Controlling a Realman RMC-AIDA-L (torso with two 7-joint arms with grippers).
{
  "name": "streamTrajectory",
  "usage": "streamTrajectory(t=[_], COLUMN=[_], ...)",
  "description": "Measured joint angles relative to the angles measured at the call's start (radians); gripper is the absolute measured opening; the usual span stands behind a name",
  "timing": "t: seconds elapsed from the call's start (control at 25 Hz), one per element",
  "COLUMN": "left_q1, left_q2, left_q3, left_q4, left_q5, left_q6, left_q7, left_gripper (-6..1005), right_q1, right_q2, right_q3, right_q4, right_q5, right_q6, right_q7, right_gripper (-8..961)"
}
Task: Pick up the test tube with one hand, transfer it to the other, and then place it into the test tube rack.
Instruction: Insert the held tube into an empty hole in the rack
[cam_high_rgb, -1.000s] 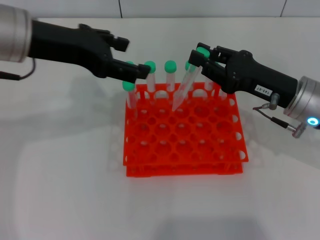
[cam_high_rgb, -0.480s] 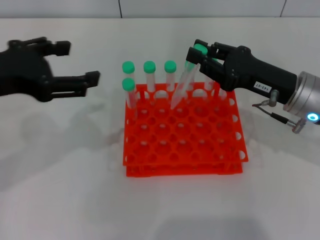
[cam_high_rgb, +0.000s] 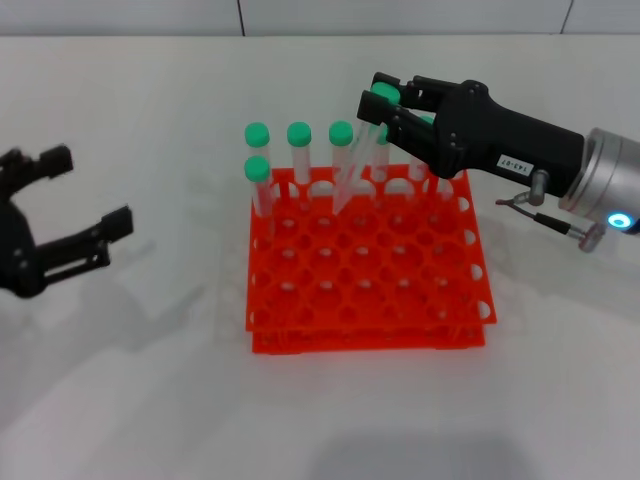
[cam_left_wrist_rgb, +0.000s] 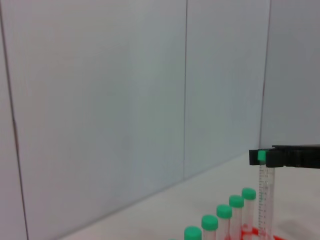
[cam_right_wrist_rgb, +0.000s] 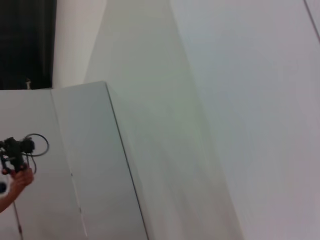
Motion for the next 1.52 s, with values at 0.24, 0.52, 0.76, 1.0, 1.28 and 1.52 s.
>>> streamTrajectory(t=[0.24,0.52,0.76,1.0,1.28,1.52], left_q1=[-0.003,-0.023,-0.023,-0.038,-0.048,-0.066], left_q2=[0.005,0.007,0.009,0.011,0.011,0.012], left_q3=[-0.042,-0.107,-0.13,-0.16,-0.164,-0.172], left_q4=[-0.317,-0.499,-0.589,-0.638,-0.654,-0.656], left_q5=[-0.131,-0.132,-0.125,-0.105,-0.103,-0.075], left_q6=[0.018,0.073,0.089,0.098,0.094,0.094], left_q7=[0.249,0.372,0.445,0.462,0.462,0.45], left_gripper=[894,894,894,894,894,894], right_q1=[0.008,0.012,0.013,0.004,-0.01,-0.058], right_q2=[-0.008,-0.013,-0.002,0.015,0.021,0.028], right_q3=[0.001,0.002,0.005,-0.014,-0.085,-0.101], right_q4=[-0.063,-0.179,-0.245,-0.33,-0.387,-0.427], right_q5=[-0.043,-0.116,-0.157,-0.197,-0.199,-0.196], right_q6=[0.021,0.112,0.184,0.287,0.408,0.443], right_q7=[0.021,0.056,0.074,0.09,0.105,0.065], right_gripper=[258,258,259,259,258,258])
